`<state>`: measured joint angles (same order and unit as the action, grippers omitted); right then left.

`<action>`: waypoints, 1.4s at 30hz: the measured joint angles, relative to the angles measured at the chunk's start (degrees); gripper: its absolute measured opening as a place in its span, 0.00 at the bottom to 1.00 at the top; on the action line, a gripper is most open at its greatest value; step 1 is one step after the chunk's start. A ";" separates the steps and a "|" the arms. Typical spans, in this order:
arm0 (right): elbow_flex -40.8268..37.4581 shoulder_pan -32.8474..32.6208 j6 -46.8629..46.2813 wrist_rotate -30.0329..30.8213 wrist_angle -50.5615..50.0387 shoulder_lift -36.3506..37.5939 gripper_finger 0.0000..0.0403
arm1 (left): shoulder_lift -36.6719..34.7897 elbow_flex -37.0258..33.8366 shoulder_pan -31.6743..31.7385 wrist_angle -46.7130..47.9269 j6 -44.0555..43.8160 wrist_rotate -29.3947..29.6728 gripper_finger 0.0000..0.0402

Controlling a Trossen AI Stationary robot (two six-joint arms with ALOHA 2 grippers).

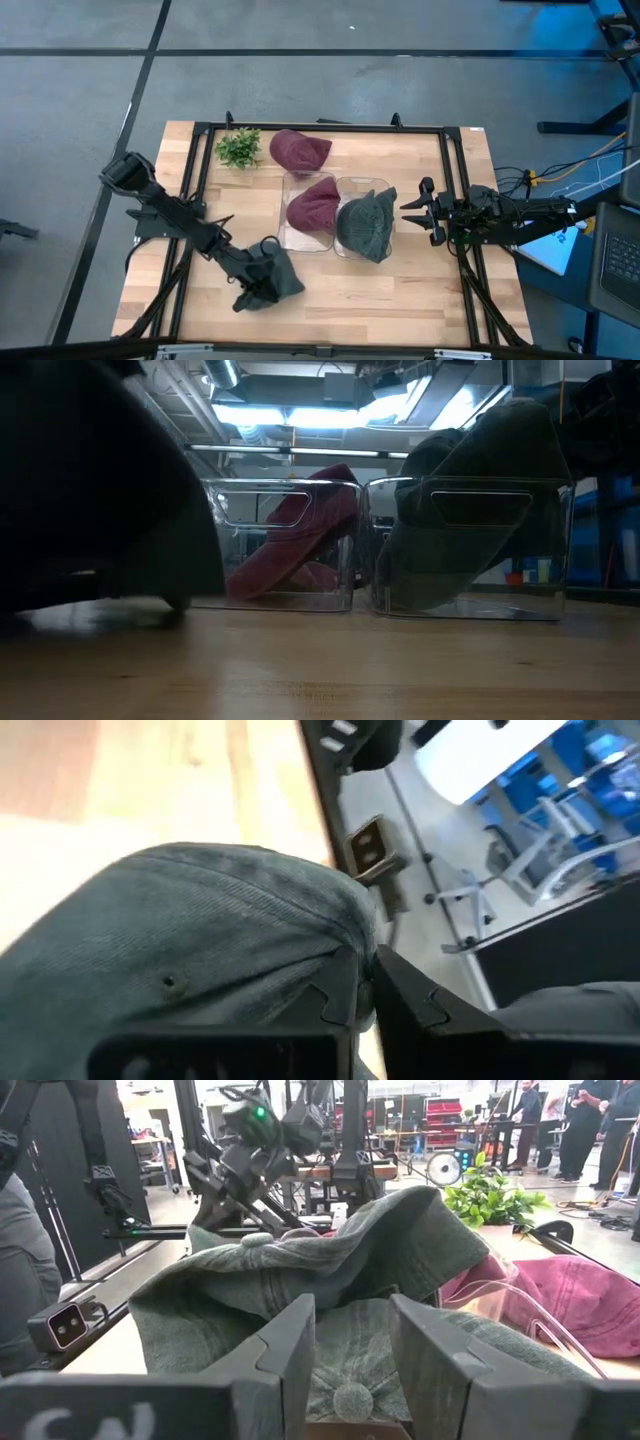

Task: Pick & Place hat
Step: Put the blue cap into the right transparent bin

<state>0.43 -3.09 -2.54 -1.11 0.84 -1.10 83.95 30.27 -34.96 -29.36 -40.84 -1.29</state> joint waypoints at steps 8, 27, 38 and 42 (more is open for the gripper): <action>0.00 0.01 0.00 0.03 0.01 -0.01 0.33 | -2.30 0.13 1.29 1.24 -1.56 3.48 0.05; 0.00 0.00 -0.01 0.03 0.02 -0.01 0.33 | -1.49 0.63 3.68 10.51 16.84 -3.47 0.45; 0.00 0.00 -0.01 0.03 0.02 -0.01 0.33 | -6.64 15.15 4.47 32.51 59.51 -4.72 0.46; 0.00 0.00 0.00 0.03 0.03 -0.01 0.33 | -6.42 21.09 4.83 45.25 75.25 -4.26 0.44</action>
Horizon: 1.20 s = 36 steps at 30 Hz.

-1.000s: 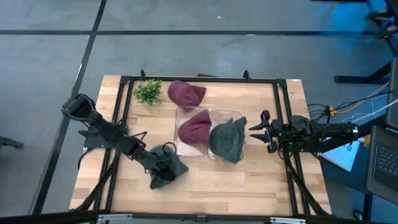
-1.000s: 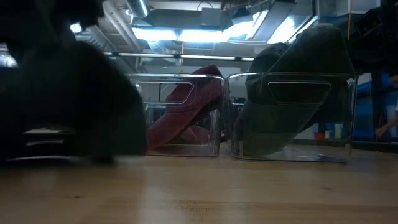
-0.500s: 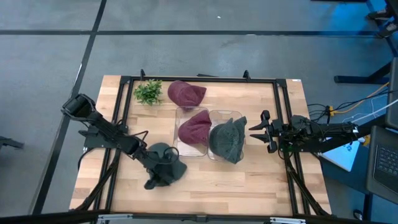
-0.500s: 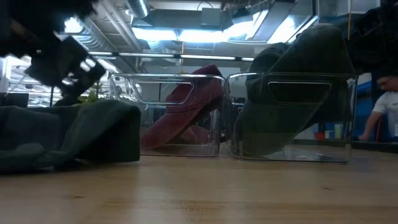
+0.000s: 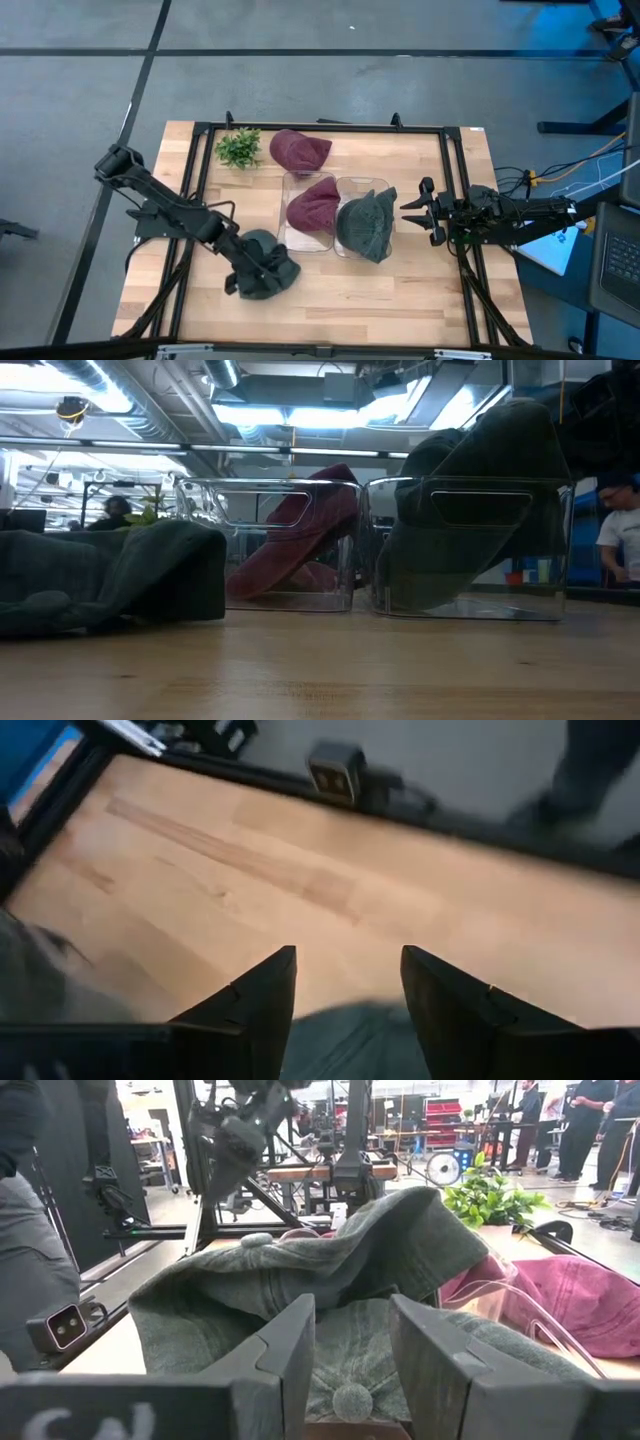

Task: Pick & Place hat
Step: Put the blue cap into the right transparent bin

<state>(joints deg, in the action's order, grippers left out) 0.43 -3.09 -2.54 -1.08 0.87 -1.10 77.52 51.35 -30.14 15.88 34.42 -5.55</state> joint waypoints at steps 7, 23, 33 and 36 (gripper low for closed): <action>0.00 0.02 -0.01 0.00 -0.01 0.00 0.33 | 0.47 2.29 -0.96 11.36 13.69 0.73 0.42; 0.00 0.01 -0.01 0.00 -0.03 0.00 0.33 | 11.85 -0.28 -9.71 10.09 23.41 12.90 0.41; 0.00 0.00 0.00 0.00 -0.03 0.00 0.33 | 15.76 -0.28 -12.96 7.14 23.64 10.46 0.39; 0.00 0.00 0.01 0.00 -0.01 0.00 0.33 | 17.49 -0.28 -13.51 5.49 20.51 7.06 0.38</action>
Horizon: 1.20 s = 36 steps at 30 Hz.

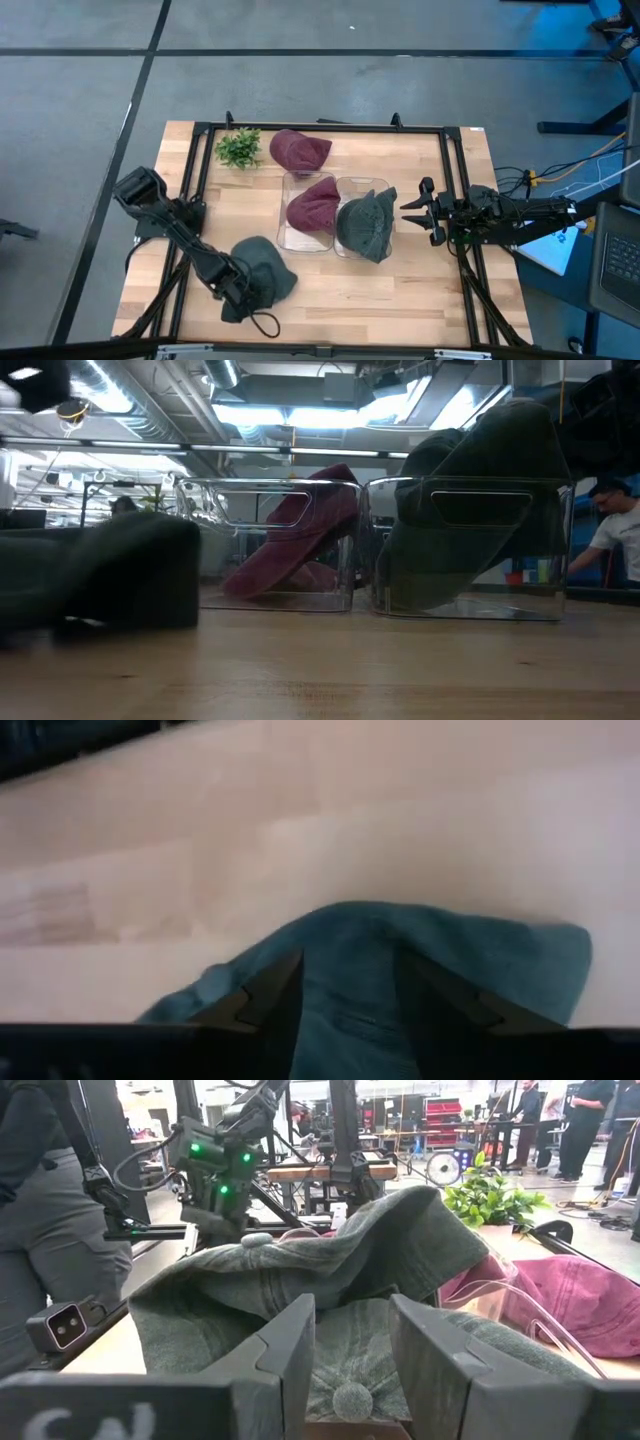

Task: Pick & Place hat
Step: Put the blue cap into the right transparent bin

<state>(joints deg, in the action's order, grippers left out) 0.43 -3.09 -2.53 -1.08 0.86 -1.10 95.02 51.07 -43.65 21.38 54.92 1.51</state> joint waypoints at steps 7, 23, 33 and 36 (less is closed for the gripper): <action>0.00 0.00 -0.01 0.01 -0.01 0.00 0.33 | 2.75 0.00 -0.68 -1.60 -2.37 -1.07 0.35; 0.00 0.00 -0.01 -0.01 -0.01 0.00 0.33 | 2.67 3.32 4.32 -9.82 -6.59 7.62 0.25; 0.00 0.02 -0.02 -0.02 -0.02 0.00 0.33 | 0.29 7.98 7.87 -6.25 0.94 7.64 0.26; 0.00 0.00 -0.02 0.00 -0.02 0.00 0.33 | 0.42 8.22 10.03 -8.03 2.27 6.83 0.30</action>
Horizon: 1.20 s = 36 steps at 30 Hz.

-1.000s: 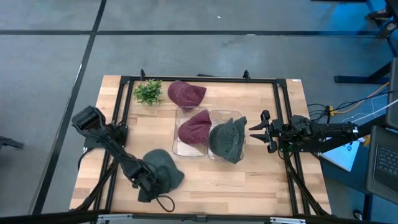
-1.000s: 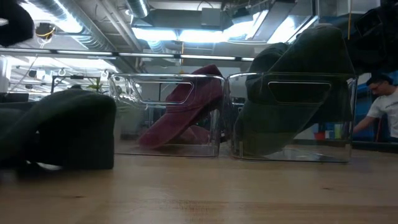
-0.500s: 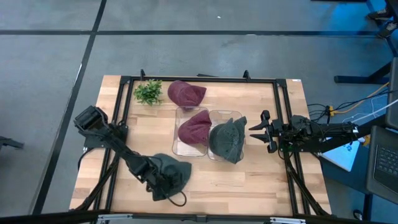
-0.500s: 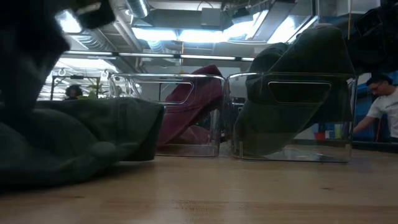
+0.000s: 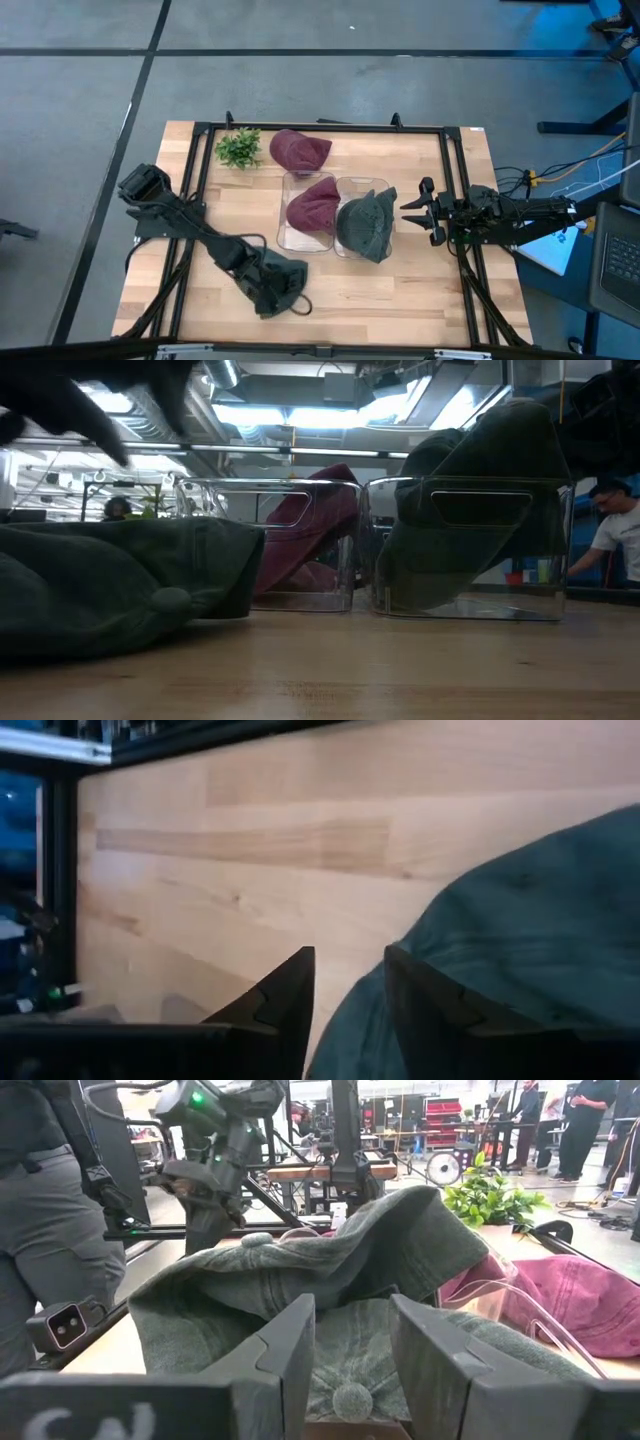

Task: Pick & Place hat
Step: Put the blue cap into the right transparent bin

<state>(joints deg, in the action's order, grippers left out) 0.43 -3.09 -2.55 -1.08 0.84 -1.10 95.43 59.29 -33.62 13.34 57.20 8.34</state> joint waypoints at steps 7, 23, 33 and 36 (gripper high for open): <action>0.00 0.01 0.01 0.00 0.00 0.00 0.33 | 0.54 0.00 3.12 0.92 -2.09 -3.94 0.39; 0.00 0.00 0.00 -0.03 0.01 0.00 0.33 | 10.31 -0.04 3.75 -5.62 -3.72 -6.62 0.49; 0.00 0.01 0.01 -0.01 0.02 0.00 0.33 | 14.41 0.31 3.73 -5.90 -7.73 -10.61 0.47; 0.00 0.00 0.00 0.00 0.02 0.00 0.33 | 14.45 0.28 3.81 -4.42 -10.56 -12.88 0.45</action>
<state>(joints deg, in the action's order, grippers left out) 0.43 -3.09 -2.55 -1.08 0.86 -1.10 109.89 59.57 -29.81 8.93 46.63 -4.54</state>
